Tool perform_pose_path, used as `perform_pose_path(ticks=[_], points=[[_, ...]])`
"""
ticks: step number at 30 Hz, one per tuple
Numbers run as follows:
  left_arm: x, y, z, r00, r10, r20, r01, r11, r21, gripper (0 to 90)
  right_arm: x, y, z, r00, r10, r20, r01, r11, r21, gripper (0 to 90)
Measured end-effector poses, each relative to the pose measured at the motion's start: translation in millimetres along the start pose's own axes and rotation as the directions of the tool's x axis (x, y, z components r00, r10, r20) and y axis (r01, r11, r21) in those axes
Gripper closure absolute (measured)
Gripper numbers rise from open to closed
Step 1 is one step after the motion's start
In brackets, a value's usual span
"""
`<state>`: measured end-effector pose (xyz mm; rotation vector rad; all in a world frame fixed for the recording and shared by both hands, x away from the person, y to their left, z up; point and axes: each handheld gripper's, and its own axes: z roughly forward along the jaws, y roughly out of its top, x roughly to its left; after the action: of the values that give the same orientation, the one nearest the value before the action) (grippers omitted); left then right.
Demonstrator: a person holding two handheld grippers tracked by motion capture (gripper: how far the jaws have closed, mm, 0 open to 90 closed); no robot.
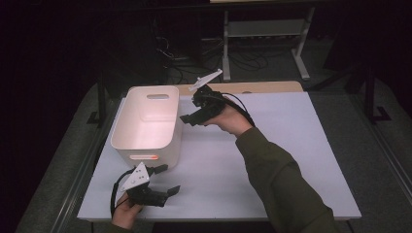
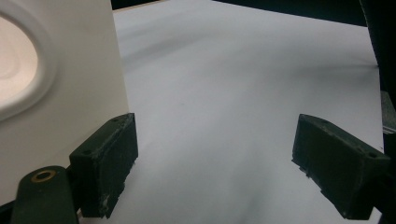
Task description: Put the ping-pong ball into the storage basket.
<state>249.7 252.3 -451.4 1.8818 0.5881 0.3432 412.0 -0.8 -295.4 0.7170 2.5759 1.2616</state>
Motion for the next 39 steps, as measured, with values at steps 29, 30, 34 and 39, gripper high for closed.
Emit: perform_pose_path(ticks=[29, 30, 34, 39], points=[[-0.3, -0.1, -0.1, 1.0000, -0.002, -0.002, 0.002, 1.0000, -0.002, 14.1, -9.9, -63.0, -16.8, 0.9953, 0.068, 0.069, -0.065, 0.997, -0.039, 1.8], [-0.2, -0.1, -0.2, 1.0000, 0.001, -0.002, -0.001, 1.0000, 0.000, 14.1, -9.6, -65.5, -16.9, 0.9948, 0.074, 0.070, -0.072, 0.997, -0.040, 1.0], [-0.2, -0.1, -0.2, 1.0000, 0.000, -0.002, 0.000, 1.0000, -0.001, 14.1, -9.7, -75.8, -18.1, 0.9939, 0.071, 0.085, -0.067, 0.997, -0.048, 0.0], [-0.2, -0.1, -0.2, 1.0000, 0.000, -0.002, 0.000, 1.0000, 0.000, 14.2, -9.9, -87.7, -19.7, 0.9925, 0.080, 0.093, -0.075, 0.996, -0.053, 0.0]])
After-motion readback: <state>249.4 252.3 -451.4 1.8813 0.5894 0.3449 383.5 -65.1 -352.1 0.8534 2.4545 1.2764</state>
